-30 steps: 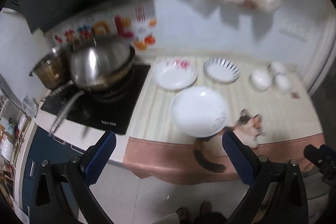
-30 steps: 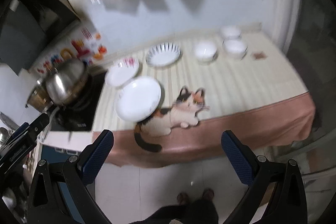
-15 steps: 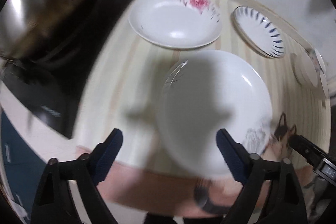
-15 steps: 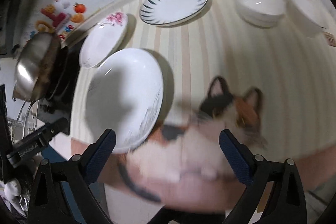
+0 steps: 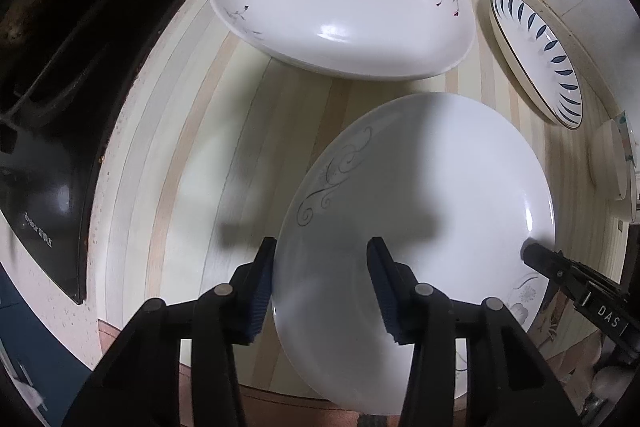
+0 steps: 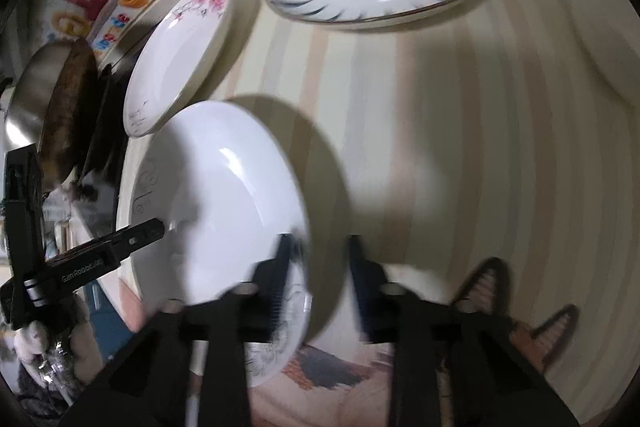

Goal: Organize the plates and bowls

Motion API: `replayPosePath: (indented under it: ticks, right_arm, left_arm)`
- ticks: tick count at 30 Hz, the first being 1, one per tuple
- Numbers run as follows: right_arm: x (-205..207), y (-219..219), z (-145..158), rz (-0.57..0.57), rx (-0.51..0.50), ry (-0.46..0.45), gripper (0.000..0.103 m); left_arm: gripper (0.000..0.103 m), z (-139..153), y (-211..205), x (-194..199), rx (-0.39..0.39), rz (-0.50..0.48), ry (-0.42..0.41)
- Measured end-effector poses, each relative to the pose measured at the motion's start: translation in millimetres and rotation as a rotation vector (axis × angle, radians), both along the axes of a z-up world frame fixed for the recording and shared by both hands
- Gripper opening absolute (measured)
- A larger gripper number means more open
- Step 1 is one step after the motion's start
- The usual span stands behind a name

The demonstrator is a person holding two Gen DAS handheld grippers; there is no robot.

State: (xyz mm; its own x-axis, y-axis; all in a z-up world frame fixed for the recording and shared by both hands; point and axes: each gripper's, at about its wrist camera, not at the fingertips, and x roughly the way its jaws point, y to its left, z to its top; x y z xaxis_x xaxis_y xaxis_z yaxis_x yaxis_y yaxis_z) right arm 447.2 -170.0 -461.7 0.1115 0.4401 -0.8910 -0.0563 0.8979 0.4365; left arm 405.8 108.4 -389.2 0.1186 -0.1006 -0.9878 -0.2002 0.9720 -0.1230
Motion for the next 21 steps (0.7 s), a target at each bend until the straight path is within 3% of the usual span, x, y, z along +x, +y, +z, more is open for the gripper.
replayPosePath:
  ticks: [3, 11, 21]
  right_arm:
    - [0, 10, 5, 0.038, -0.047, -0.026, 0.012]
    - [-11, -9, 17, 0.045, -0.023, -0.008, 0.012]
    - [-42, -87, 30, -0.023, -0.035, -0.018, 0.012]
  left_arm:
    - [0.043, 2, -7, -6, 0.024, -0.01, 0.006]
    - [0.043, 21, -52, -20, 0.01, -0.052, -0.025]
    - [0.043, 32, -118, -18, 0.003, -0.175, -0.042]
